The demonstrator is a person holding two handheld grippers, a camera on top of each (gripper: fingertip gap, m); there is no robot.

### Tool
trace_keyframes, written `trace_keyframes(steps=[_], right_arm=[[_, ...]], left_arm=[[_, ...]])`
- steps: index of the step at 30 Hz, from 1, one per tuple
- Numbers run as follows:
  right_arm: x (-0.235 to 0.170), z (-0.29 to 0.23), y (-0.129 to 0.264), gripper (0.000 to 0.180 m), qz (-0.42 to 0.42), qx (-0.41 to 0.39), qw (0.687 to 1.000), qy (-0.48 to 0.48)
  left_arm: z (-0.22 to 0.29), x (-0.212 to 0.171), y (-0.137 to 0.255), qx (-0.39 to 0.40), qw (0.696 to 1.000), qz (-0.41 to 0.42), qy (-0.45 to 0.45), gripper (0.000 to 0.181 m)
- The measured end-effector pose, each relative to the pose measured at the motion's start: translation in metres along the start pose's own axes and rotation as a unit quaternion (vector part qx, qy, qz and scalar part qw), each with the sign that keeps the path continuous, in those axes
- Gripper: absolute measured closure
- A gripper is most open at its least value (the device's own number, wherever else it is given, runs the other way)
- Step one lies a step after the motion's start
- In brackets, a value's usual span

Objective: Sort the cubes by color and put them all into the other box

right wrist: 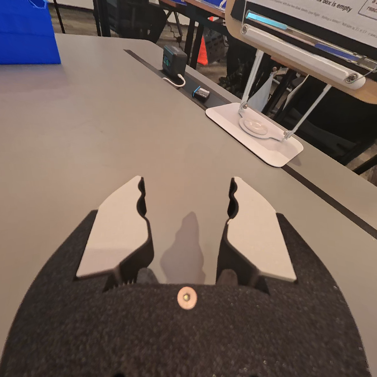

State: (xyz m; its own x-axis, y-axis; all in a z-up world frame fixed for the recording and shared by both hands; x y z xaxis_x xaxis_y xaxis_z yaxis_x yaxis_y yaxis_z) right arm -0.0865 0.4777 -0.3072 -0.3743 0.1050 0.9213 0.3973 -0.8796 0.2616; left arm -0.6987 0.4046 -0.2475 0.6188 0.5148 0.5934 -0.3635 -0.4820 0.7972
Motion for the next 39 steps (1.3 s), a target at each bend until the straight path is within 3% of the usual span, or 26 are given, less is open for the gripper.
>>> trace_keyframes(steps=[4, 12, 25, 30, 36, 39], right_arm=[[0.009, -0.011, -0.006, 0.101, -0.013, -0.006, 1.0, -0.003], [0.026, -0.041, -0.012, 0.102, -0.014, -0.003, 1.0, 0.004], [0.01, -0.033, -0.008, 0.101, -0.012, 0.006, 0.999, -0.041], [0.01, -0.027, -0.003, 0.102, -0.002, 0.009, 0.998, -0.054], [0.005, -0.022, 0.004, 0.106, 0.009, 0.025, 0.996, -0.089], [0.004, -0.021, 0.007, 0.106, 0.01, 0.041, 0.993, -0.112]], left_arm=[[-0.008, 0.007, -0.016, -0.012, 1.0, -0.008, -0.013, 0.126], [-0.04, 0.035, -0.087, -0.003, 0.994, -0.006, 0.105, 0.128], [-0.049, 0.038, -0.142, -0.011, 0.984, -0.069, 0.164, 0.14], [-0.053, 0.043, -0.149, -0.018, 0.984, -0.077, 0.159, 0.158], [-0.062, 0.039, -0.144, 0.006, 0.983, -0.087, 0.16, 0.158], [-0.067, 0.04, -0.122, 0.032, 0.984, -0.06, 0.165, 0.158]])
Point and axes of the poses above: each gripper's, where its closed fingertips meet, y back along the fingers, x out of its top, z = x × y across the jaws, the point moved 8 cm from there along y, back along the fingers, and after that the axes turned 14 degrees about -x, right-handed, at the moved point
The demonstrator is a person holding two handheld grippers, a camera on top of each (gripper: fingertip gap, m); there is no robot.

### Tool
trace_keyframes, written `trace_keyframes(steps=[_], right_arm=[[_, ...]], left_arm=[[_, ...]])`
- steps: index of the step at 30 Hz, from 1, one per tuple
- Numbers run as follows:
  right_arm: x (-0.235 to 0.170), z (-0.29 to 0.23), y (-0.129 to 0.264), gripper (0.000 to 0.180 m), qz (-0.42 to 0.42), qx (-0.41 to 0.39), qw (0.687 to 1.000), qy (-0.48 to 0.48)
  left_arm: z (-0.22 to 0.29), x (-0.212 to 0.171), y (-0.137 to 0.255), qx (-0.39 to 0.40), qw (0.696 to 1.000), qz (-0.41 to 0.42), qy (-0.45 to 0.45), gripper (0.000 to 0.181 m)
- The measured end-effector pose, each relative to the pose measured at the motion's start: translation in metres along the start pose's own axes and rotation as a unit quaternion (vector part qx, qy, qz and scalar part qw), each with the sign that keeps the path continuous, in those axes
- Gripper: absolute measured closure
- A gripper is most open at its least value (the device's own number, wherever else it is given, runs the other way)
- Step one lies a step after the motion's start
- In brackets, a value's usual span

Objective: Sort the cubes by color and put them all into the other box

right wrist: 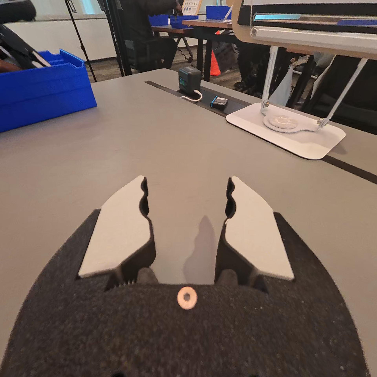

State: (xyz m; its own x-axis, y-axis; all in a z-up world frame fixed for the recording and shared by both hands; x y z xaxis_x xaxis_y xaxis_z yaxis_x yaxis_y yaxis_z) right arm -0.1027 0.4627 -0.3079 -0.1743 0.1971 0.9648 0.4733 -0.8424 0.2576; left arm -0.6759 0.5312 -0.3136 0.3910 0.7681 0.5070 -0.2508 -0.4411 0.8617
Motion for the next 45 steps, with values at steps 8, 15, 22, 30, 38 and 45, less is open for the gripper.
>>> trace_keyframes(steps=[8, 15, 22, 30, 38, 45], right_arm=[[0.011, -0.001, 0.014, 0.106, 0.02, 0.019, 0.999, -0.018], [0.012, -0.006, 0.027, 0.106, 0.009, 0.039, 0.999, -0.028], [0.026, -0.007, 0.052, 0.107, -0.053, 0.072, 0.994, -0.059], [0.065, -0.013, 0.069, 0.121, -0.129, 0.214, 0.931, -0.266], [0.065, -0.047, 0.024, 0.117, -0.17, 0.405, 0.804, -0.402], [0.057, -0.063, 0.004, 0.123, -0.152, 0.509, 0.715, -0.455]], left_arm=[[0.033, 0.04, 0.123, 0.034, 0.985, 0.156, -0.067, 0.159], [0.151, 0.09, 0.17, -0.02, 0.942, 0.264, -0.208, 0.159], [0.289, 0.118, 0.119, -0.145, 0.847, 0.358, -0.366, 0.159], [0.366, 0.11, 0.023, -0.267, 0.748, 0.43, -0.43, 0.159], [0.38, 0.089, 0.025, -0.333, 0.687, 0.476, -0.437, 0.159], [0.381, 0.087, 0.032, -0.343, 0.662, 0.505, -0.435, 0.159]])
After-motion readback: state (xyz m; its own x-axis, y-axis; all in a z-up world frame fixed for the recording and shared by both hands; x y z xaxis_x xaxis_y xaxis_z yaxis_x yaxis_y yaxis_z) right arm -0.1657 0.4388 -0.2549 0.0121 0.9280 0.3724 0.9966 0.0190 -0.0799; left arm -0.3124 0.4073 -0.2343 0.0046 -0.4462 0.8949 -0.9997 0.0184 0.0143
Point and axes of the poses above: each gripper's, where its closed fingertips meet, y back along the fingers, x out of its top, z = x × y across the jaws, the point moved 8 cm from there along y, back along the fingers, and after that the axes turned 14 degrees about -x, right-handed, at the moved point
